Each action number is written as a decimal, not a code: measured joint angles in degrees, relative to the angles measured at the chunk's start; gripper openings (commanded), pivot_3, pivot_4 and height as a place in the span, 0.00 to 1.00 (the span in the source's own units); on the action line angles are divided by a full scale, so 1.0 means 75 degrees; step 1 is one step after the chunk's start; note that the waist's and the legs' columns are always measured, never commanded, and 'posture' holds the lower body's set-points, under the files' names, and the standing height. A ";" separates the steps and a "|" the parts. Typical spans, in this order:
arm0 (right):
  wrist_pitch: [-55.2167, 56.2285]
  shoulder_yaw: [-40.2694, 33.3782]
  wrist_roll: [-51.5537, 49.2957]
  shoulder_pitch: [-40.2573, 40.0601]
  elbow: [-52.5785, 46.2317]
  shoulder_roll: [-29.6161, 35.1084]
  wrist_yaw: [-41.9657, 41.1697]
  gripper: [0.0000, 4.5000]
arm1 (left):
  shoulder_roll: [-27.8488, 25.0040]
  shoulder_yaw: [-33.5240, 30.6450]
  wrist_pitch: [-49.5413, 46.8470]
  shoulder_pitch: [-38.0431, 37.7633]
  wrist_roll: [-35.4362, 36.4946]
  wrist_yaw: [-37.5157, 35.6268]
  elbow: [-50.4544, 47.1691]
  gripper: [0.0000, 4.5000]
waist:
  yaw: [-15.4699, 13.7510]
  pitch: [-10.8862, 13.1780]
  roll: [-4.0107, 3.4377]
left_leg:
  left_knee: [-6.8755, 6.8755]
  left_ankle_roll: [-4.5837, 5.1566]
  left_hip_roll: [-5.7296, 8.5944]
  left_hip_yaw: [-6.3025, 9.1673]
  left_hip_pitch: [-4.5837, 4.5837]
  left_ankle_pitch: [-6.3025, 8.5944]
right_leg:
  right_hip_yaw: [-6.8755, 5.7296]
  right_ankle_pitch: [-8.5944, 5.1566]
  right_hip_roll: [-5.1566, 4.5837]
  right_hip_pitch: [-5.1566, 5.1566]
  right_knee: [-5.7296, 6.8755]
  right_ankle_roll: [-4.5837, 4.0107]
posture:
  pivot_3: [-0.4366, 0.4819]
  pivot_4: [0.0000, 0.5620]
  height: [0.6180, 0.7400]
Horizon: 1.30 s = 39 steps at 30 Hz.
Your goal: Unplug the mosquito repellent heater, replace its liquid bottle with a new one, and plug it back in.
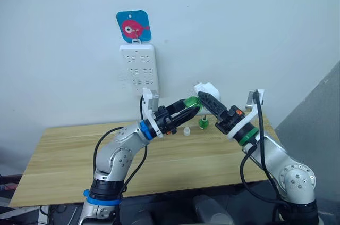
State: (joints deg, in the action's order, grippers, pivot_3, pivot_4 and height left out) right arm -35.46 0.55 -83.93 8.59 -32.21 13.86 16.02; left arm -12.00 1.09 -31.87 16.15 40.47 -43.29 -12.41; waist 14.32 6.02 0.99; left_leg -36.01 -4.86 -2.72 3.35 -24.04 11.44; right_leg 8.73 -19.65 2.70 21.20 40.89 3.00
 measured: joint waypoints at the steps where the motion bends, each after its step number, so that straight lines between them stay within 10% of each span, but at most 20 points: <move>1: 0.0021 0.0011 0.0040 0.0016 0.0032 -0.0085 -0.0020 1.00 | 0.0000 -0.0026 0.0003 0.0000 0.0000 -0.0003 0.0000 0.52 | -0.0002 -0.0002 0.0001 | 0.0000 0.0000 0.0000 0.0001 0.0000 0.0000 | -0.0001 0.0000 0.0000 0.0000 0.0000 0.0000 | 0.21 0.07 1.00; 5: 0.0059 0.0030 0.0240 0.0146 0.0180 -0.0329 -0.0087 1.00 | 0.0000 -0.0044 0.0042 -0.0008 -0.0003 -0.0019 0.0000 0.52 | -0.0001 -0.0006 -0.0001 | 0.0000 0.0000 0.0000 0.0001 -0.0001 0.0000 | -0.0001 0.0000 0.0000 0.0000 0.0000 0.0000 | 0.22 0.07 1.00; 10: 0.0100 0.0029 0.0240 0.0164 0.0324 -0.0514 -0.0121 0.69 | -0.0044 -0.0019 0.0211 -0.0039 -0.0071 -0.0139 0.0006 0.52 | 0.0000 -0.0012 -0.0004 | 0.0000 0.0000 0.0000 0.0003 -0.0001 0.0000 | -0.0002 0.0000 0.0000 0.0000 0.0001 0.0000 | 0.22 0.07 1.00; 19: 0.0065 0.0031 0.0235 0.0198 0.0359 -0.0533 -0.0123 0.69 | -0.0030 0.0000 0.0329 -0.0074 -0.0154 -0.0148 0.0009 0.52 | -0.0007 -0.0013 -0.0004 | 0.0000 0.0000 0.0000 0.0004 -0.0002 0.0000 | -0.0002 0.0000 0.0000 0.0000 0.0000 0.0000 | 0.23 0.07 1.00; 26: 0.0059 0.0026 0.0237 0.0210 0.0365 -0.0547 -0.0118 0.69 | -0.0310 -0.0028 0.0427 -0.0075 -0.0429 0.0021 -0.0001 1.00 | -0.0008 -0.0013 -0.0004 | 0.0000 0.0000 0.0000 0.0005 -0.0001 0.0000 | -0.0003 0.0000 0.0000 0.0000 0.0000 0.0000 | 0.24 0.08 1.00; 39: -0.0038 -0.0019 0.0779 0.0206 0.0139 -0.0037 -0.0401 0.69 | -0.1693 -0.1063 -0.0029 -0.0861 -0.0216 0.0169 -0.0434 1.00 | -0.0050 -0.0016 -0.0002 | 0.0003 0.0000 -0.0001 0.0004 -0.0011 0.0000 | -0.0003 0.0000 -0.0002 0.0011 -0.0001 -0.0001 | 0.23 0.08 1.00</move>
State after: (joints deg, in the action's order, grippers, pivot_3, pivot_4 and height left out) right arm -35.75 0.41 -78.09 10.13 -31.16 13.59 13.01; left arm -24.70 -6.89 -32.09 9.69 38.86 -42.02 -15.66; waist 13.95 5.90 0.98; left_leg -35.98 -4.87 -2.73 3.38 -24.12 11.44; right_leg 8.71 -19.65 2.69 21.28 40.89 3.00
